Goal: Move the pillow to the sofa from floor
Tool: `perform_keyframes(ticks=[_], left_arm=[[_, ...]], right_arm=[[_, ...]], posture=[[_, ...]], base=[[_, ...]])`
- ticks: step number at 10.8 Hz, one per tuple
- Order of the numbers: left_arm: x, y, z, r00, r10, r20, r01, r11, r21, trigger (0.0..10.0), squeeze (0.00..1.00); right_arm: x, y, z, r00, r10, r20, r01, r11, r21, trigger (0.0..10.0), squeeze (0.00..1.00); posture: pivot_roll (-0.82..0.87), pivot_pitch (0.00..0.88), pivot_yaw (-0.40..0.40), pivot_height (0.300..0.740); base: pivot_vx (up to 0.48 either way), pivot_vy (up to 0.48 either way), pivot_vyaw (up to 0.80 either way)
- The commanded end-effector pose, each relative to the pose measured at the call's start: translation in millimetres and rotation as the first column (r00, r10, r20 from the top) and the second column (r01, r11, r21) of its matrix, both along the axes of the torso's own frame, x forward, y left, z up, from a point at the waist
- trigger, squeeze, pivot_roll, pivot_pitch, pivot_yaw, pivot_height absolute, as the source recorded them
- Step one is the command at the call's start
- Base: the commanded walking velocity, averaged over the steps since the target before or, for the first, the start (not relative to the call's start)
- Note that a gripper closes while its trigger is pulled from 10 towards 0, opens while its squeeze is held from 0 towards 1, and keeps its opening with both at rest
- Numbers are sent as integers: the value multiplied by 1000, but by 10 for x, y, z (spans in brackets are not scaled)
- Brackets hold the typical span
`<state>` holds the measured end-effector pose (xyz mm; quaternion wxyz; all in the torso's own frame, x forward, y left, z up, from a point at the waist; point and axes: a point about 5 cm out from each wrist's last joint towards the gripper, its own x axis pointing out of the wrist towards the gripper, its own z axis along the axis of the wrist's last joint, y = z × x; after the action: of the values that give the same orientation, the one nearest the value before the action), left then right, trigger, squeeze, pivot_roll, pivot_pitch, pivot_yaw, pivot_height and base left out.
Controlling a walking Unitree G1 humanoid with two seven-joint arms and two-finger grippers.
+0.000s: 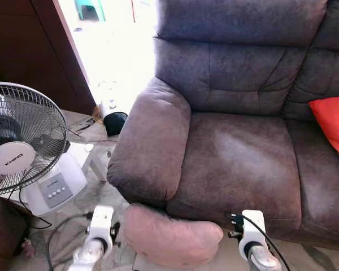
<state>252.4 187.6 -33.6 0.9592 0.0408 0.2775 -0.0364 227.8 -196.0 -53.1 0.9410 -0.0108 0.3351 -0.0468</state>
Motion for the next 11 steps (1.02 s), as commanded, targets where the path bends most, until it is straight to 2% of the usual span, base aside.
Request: perform_keyframes(ticks=[1, 2, 3, 7, 11], left_arm=[[-8, 14, -8, 1000, -4, -9, 4, 1000, -1, 10000, 0], [-67, 27, -66, 997, 58, -48, -59, 998, -7, 10000, 0], [-88, 30, -83, 994, 92, -53, -93, 996, -17, 10000, 0], [-78, 51, -70, 994, 104, -40, -104, 995, -7, 10000, 0], [-105, 59, -92, 993, 103, -57, -104, 995, -5, 10000, 0]], right_arm=[[-94, 39, -77, 999, -2, -54, 3, 1000, 11, 10000, 0], [-129, 97, -109, 997, 17, -74, -15, 1000, 17, 10000, 0], [-111, 106, -91, 999, -3, -43, 5, 999, 39, 10000, 0], [-60, 110, -54, 1000, 8, -17, -8, 999, 42, 10000, 0], [-94, 120, -86, 999, 9, -49, -8, 999, 34, 10000, 0]], posture=[[143, 126, 15, 740], [123, 128, 12, 740], [125, 130, 12, 740], [135, 156, 9, 740], [141, 164, 12, 740]], base=[[0, 0, 0], [0, 0, 0], [0, 0, 0], [0, 0, 0], [0, 0, 0]])
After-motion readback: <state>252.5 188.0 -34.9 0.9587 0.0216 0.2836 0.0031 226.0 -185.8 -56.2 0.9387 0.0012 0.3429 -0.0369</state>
